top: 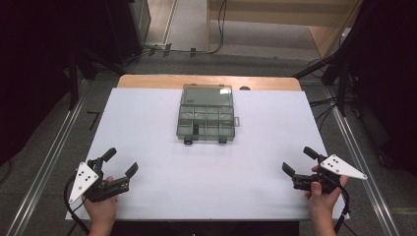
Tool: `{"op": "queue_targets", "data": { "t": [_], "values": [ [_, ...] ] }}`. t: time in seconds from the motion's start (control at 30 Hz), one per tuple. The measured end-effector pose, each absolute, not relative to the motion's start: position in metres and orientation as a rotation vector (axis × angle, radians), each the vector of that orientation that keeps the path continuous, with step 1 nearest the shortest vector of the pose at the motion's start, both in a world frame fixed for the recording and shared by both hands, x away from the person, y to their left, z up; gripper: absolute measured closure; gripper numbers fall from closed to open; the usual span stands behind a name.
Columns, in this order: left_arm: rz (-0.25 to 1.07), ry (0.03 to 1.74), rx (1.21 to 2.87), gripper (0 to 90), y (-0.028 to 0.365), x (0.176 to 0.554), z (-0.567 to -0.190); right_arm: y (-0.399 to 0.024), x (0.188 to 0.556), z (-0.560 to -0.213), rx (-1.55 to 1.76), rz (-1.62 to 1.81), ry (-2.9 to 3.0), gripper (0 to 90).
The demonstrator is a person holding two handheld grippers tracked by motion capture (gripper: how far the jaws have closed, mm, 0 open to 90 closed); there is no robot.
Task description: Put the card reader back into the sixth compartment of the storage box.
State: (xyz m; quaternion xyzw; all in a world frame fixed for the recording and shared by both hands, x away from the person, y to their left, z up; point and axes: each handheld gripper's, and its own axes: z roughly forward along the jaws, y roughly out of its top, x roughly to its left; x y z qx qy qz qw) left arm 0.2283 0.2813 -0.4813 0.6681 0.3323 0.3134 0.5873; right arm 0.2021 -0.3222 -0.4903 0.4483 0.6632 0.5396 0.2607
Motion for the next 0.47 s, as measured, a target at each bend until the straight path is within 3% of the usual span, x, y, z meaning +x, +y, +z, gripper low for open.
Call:
{"op": "queue_targets", "data": {
  "t": [0.47],
  "values": [
    [0.729, 0.771, 1.557, 13.2, 0.281, 0.229, -0.481, -0.350, 0.185, -0.505, 1.270, 1.494, 1.643, 0.0]
  ]
}}
